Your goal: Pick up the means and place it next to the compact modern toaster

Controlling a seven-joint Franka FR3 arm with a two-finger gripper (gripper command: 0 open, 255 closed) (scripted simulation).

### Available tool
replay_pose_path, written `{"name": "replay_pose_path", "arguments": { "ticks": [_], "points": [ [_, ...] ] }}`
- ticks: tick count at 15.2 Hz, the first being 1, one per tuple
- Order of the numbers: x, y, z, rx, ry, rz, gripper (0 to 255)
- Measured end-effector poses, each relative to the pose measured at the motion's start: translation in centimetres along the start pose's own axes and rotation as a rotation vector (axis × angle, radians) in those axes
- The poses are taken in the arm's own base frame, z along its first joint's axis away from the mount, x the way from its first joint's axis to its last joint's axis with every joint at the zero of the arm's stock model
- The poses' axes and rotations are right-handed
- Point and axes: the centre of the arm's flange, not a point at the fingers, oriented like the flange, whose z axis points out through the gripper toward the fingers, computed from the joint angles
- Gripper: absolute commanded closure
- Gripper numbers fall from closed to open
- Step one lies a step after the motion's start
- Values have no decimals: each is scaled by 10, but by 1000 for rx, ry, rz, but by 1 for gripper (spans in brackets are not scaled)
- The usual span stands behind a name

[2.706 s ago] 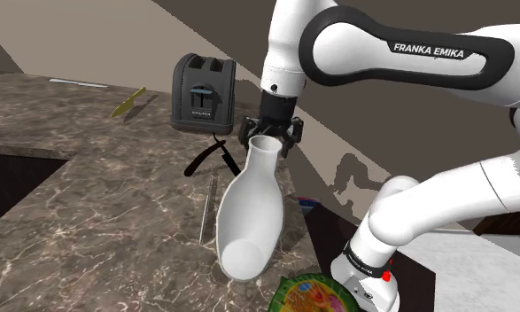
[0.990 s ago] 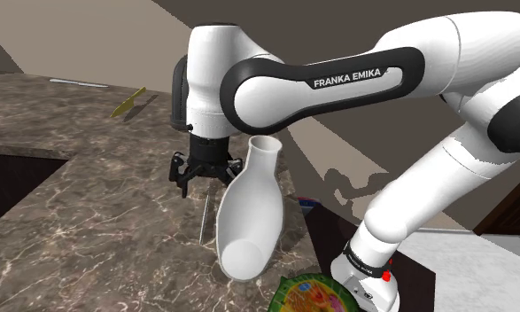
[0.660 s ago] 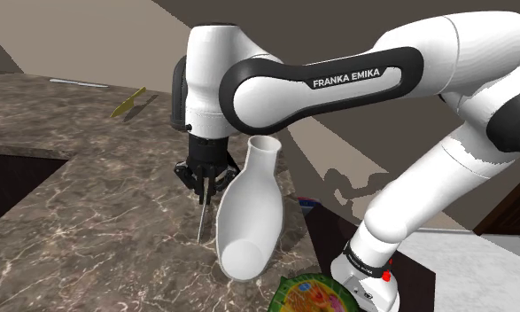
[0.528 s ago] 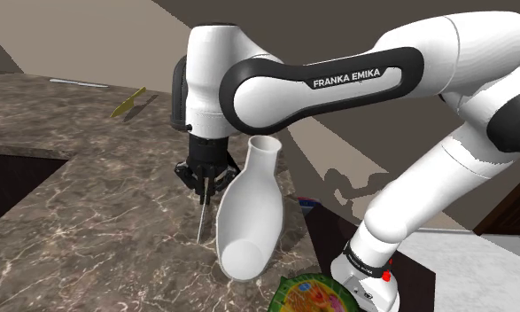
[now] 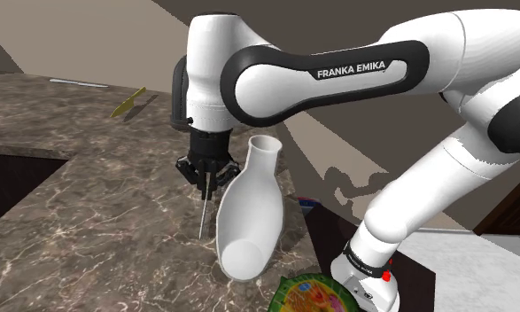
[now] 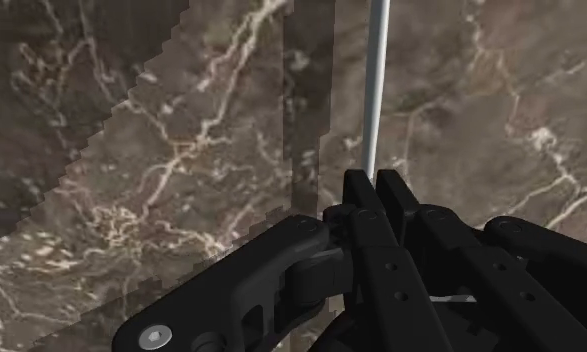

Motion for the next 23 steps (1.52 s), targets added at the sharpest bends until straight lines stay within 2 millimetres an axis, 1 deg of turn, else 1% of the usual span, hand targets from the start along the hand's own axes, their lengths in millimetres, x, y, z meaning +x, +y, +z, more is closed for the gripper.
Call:
{"name": "replay_pose_path", "arguments": {
  "ticks": [3, 23],
  "points": [
    [-1, 0, -13, -1, 0, 0, 255],
    [-7, 0, -120, -1, 0, 0, 255]
  ]
}}
